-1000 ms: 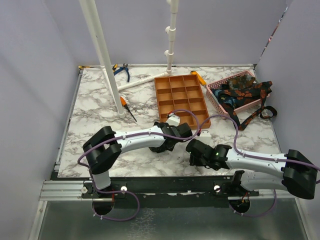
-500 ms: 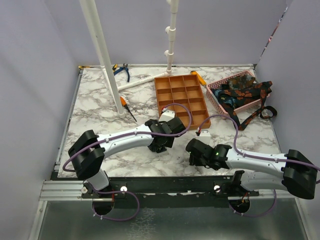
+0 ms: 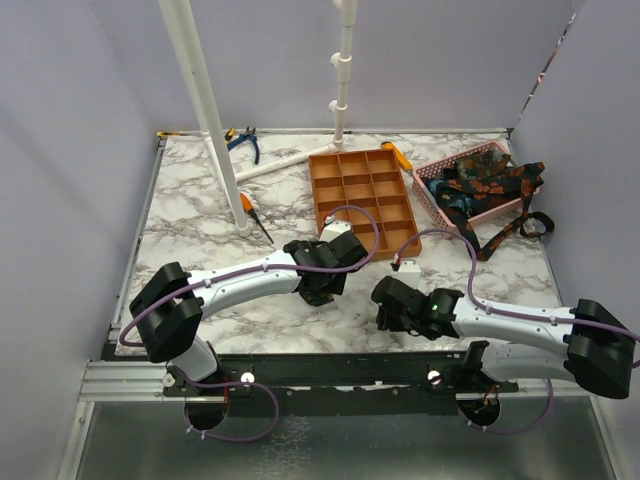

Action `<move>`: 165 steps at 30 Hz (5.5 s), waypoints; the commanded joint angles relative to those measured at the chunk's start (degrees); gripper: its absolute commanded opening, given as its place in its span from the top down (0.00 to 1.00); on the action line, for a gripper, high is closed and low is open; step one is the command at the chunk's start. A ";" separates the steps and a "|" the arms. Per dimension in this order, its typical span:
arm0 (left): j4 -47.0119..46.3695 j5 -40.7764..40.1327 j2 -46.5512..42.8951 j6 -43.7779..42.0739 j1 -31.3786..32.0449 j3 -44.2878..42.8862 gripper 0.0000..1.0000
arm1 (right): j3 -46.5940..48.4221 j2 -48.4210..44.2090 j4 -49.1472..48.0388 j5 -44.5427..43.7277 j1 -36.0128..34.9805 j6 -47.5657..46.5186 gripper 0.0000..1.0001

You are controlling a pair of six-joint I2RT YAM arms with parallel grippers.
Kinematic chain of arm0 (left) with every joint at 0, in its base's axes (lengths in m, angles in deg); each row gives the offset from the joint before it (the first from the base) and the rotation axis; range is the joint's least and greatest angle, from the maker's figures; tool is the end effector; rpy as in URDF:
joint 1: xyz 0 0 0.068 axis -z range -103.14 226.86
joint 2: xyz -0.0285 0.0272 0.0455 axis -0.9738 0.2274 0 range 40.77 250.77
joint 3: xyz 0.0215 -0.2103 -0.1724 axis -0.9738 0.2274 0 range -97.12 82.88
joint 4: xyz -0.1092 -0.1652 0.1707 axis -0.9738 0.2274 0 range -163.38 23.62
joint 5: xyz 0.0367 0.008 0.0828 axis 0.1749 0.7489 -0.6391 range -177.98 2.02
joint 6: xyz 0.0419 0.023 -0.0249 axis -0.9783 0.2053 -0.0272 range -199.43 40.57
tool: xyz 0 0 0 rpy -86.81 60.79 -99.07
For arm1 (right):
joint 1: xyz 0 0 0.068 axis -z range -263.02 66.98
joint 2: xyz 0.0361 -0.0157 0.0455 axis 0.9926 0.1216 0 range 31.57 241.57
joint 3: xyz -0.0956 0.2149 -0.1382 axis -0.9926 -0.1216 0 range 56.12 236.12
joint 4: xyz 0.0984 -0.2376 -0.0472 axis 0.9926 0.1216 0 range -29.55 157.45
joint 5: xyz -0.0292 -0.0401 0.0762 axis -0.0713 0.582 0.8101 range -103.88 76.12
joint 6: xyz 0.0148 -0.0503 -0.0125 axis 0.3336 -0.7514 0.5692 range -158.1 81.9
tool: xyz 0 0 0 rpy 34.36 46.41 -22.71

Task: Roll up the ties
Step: Roll the tie at the center of the board, then move the storage box to the center of the board.

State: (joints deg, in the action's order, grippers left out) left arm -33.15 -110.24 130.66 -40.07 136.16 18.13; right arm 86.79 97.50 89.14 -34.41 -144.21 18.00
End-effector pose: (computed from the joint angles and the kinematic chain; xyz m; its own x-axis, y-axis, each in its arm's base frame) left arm 0.1706 -0.2608 0.2305 -0.8123 0.2187 -0.5406 0.2587 0.9660 0.0019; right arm 0.1044 0.1642 0.1656 -0.8610 0.0474 -0.5065 -0.0570 0.9804 0.1886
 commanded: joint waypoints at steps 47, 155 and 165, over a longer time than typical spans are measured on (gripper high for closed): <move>-12.39 8.98 -12.57 0.28 -0.24 10.28 0.18 | 0.63 -9.19 -5.77 1.41 -0.33 -0.27 0.37; -43.00 35.11 -44.27 10.78 -29.28 48.87 0.13 | 31.77 32.22 -12.25 16.53 25.31 -25.44 0.46; -46.50 34.66 -41.97 12.93 -25.91 50.71 0.14 | 27.95 30.52 -8.45 12.60 25.04 -27.17 0.54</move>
State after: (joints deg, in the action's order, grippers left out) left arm -77.08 -76.40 87.69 -28.84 108.67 67.13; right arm 117.00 129.76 76.33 -19.68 -118.74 -7.75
